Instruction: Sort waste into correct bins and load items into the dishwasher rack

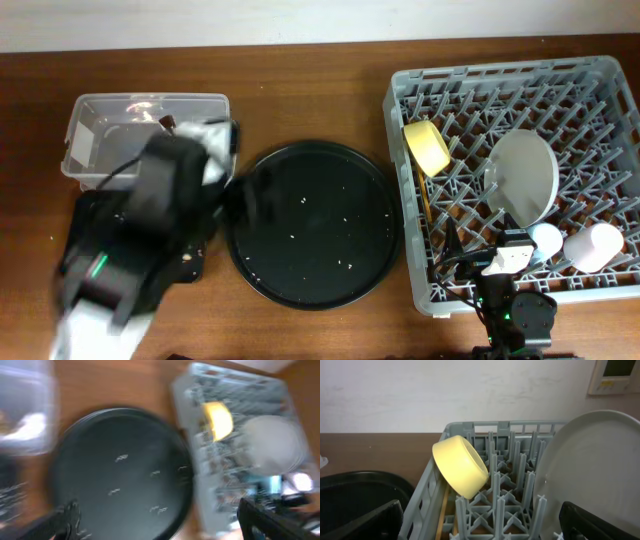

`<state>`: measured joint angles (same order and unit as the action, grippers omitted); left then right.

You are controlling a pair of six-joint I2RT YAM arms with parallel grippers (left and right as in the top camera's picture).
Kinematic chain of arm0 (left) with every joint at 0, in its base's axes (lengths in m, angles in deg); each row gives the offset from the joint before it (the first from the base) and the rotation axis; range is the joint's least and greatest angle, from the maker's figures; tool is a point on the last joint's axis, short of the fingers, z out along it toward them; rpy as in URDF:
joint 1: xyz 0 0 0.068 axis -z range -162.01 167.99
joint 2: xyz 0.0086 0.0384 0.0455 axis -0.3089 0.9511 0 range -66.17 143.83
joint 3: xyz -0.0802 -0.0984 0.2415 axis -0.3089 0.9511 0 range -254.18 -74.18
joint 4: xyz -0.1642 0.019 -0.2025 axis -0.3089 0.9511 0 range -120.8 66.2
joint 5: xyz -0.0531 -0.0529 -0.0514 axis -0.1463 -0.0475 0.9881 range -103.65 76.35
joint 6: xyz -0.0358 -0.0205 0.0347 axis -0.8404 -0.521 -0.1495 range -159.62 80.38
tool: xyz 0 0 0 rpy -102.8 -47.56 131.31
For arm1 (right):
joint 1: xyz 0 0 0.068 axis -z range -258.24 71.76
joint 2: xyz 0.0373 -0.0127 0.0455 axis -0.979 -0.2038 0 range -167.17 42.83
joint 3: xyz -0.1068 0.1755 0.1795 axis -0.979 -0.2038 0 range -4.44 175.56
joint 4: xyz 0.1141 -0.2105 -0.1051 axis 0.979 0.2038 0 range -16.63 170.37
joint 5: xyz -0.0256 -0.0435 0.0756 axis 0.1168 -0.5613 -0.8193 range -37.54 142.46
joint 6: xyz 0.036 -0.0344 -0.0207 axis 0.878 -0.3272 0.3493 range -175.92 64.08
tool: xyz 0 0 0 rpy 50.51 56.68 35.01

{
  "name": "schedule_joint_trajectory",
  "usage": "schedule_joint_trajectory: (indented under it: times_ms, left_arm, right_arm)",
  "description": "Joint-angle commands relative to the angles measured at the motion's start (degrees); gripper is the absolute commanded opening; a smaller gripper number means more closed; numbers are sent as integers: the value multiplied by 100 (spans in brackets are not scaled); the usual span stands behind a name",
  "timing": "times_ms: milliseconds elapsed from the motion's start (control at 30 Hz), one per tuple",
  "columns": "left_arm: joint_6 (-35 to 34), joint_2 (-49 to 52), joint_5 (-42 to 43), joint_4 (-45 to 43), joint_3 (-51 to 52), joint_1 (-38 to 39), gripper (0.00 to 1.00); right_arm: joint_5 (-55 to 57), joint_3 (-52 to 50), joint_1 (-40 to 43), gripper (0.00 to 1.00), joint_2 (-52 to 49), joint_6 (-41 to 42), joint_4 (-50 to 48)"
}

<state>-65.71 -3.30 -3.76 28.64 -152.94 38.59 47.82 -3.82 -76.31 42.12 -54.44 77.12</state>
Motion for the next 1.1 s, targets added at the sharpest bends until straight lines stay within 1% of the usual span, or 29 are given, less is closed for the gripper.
schedule_joint_trajectory:
  times_ms: [0,33,100,133,167,200,267,300,367,433,533,600,700,767,900,967,1067]
  left_arm:
    - [540,-1436,-1534,870,44,-20,99]
    - [540,-1952,-1534,1093,44,-20,99]
    - [538,-2677,-1532,1416,44,-20,99]
    - [540,-3152,-1832,1696,50,-20,99]
    - [542,-3222,-2203,1694,50,-20,99]
    - [708,-3213,-2328,1659,101,-20,100]
    - [1342,-3213,-2326,1445,350,-20,99]
    - [1506,-3213,-2326,1355,444,-20,99]
    - [1965,-3213,-2323,662,892,-22,100]
    - [2190,-3217,-2321,-103,1427,-118,100]
    - [2188,-3388,-1996,-1513,2625,-546,99]
    - [2186,-3788,-1773,-2492,3593,-671,100]
    - [2186,-4607,-1394,-3541,4903,-933,99]
    - [2181,-5213,-1193,-3932,5637,-1189,99]
    - [2184,-6024,-1196,-4435,6581,-1449,100]
    - [2184,-6249,-1196,-4605,6926,-1480,100]
    - [2184,-6260,-1193,-5261,7608,-1482,99]
  right_arm:
    - [-52,-31,7,98,35,2,31]
    - [-52,-31,7,98,35,2,31]
    - [-52,-31,7,98,35,2,31]
    - [-52,-31,7,98,35,2,33]
    - [-52,-31,7,98,35,2,31]
    - [-52,-31,7,98,35,2,33]
    - [-52,-31,7,99,35,2,31]
    - [-52,-31,7,98,35,2,33]
    - [-52,-31,7,98,35,2,31]
    - [-52,-31,7,99,35,2,33]
    - [-52,-31,7,98,35,2,31]
    - [-52,-31,7,98,35,2,31]
    - [-52,-31,7,98,35,2,31]
    - [-52,-31,7,98,35,2,33]
    - [-52,-31,7,98,35,2,31]
    - [-52,-31,7,98,35,2,31]
    - [-52,-31,7,98,35,2,31]
